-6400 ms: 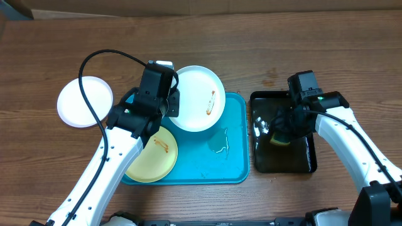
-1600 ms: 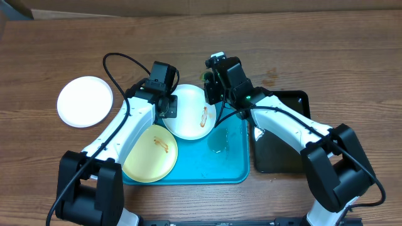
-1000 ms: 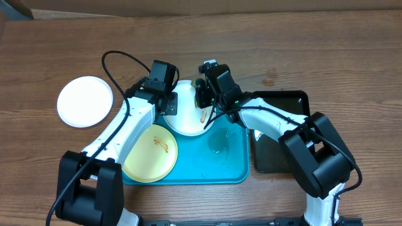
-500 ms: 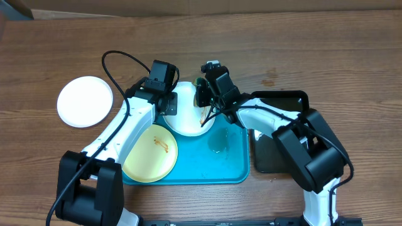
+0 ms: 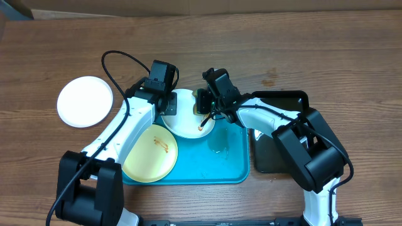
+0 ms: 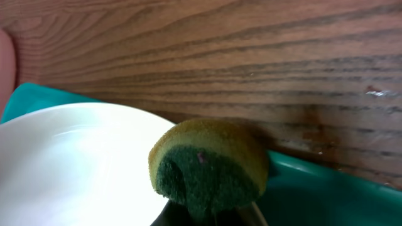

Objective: Clean dirty plates on tray and stack at the side
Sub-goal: 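Scrub the sauced white plate's face with the sponge in the right gripper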

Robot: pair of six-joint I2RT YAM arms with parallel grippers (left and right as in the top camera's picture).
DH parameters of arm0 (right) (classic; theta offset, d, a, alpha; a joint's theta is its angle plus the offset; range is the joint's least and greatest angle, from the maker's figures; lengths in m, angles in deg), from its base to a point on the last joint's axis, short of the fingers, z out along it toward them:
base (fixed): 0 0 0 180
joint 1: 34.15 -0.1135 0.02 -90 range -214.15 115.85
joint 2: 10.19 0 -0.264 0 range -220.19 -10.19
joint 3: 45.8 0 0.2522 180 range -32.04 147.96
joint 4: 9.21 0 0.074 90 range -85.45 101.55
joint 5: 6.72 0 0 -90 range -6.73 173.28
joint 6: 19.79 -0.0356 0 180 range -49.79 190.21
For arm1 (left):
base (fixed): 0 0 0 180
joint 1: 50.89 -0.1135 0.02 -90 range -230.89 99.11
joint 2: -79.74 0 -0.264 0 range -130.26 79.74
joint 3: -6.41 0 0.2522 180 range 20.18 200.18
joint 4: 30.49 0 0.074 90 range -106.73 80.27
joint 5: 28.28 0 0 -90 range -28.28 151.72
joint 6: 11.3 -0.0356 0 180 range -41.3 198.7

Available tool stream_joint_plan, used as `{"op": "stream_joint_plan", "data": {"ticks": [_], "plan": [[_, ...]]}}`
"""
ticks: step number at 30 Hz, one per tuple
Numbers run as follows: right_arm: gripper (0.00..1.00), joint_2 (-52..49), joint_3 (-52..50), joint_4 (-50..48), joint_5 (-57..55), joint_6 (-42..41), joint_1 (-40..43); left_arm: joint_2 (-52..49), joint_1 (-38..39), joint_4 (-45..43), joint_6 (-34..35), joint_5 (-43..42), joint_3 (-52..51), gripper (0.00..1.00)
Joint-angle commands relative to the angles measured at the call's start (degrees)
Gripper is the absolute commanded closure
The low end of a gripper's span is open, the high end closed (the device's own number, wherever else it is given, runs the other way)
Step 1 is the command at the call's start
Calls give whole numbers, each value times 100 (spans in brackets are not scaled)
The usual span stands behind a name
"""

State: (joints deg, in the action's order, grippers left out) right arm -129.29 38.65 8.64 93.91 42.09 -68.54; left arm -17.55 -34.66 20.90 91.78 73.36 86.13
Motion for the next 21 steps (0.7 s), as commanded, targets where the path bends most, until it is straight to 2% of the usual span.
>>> {"op": "stream_joint_plan", "data": {"ticks": [1,7,16,21], "plan": [[96,44,96,20,581,-111,-42,-20,-13,-131,24,59,74,96],[96,577,96,17,986,168,-7,-20,-13,-247,22,57,74,96],[96,1408,96,527,774,168,42,-20,-13,-428,-151,57,74,96],[96,1399,94,791,400,-400,203,-20,-13,-409,-284,55,74,96]]}}
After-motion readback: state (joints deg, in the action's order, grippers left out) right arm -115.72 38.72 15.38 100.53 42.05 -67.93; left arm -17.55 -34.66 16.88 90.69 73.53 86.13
